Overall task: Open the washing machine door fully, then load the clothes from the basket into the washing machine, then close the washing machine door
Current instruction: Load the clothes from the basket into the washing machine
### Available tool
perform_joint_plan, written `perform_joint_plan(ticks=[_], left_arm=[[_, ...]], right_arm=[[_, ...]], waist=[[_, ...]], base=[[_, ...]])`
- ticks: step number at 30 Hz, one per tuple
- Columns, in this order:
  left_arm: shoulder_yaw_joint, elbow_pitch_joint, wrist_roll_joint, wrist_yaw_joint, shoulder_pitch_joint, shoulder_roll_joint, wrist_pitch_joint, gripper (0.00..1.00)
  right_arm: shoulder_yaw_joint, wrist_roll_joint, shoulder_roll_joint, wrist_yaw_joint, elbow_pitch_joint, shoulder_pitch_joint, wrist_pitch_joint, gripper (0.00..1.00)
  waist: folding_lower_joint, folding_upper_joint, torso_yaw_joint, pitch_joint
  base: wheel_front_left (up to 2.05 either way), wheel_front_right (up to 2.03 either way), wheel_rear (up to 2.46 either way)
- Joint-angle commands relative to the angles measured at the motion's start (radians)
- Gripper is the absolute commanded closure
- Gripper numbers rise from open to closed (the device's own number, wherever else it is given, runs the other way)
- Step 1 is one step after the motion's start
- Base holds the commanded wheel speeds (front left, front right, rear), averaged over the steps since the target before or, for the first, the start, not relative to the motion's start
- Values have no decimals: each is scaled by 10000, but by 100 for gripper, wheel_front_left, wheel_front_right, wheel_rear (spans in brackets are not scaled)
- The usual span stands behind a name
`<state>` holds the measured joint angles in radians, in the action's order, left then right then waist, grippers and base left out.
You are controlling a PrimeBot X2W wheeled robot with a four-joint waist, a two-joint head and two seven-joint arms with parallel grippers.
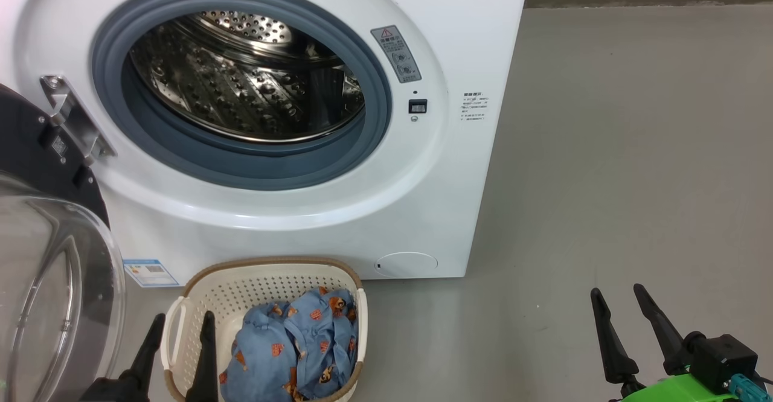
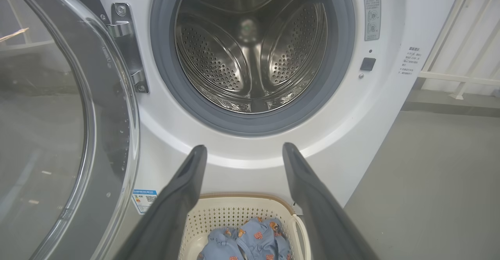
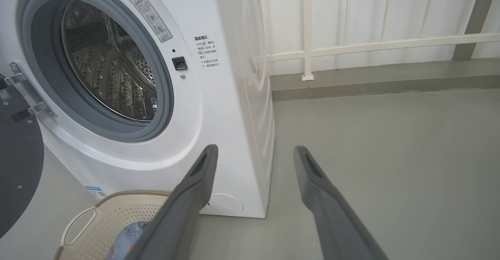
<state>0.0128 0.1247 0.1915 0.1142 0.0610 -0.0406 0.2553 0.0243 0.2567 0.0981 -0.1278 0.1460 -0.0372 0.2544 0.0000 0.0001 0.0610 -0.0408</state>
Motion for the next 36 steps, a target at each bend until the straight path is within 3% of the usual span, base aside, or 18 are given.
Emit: perform_joint_plan(ticks=[1,26,36], left_arm=[[290,-311,8,-79,-177,-97,65,0],[61,-424,8,-184,-210,-97,65,0],[-208,-232,491,-80,-725,-97,65,0]], right_arm=[[-249,55,85,-29,-205,183,74,0],[-188,13,62,-29,-299,276,74,0],[-248,-33,12,-29,-378,567,74,0]], waist=[[0,-1,2,4],[0,-1,-32,-270],[0,-1,-72,-1384]], base=[[0,0,0],[0,0,0],[0,0,0]])
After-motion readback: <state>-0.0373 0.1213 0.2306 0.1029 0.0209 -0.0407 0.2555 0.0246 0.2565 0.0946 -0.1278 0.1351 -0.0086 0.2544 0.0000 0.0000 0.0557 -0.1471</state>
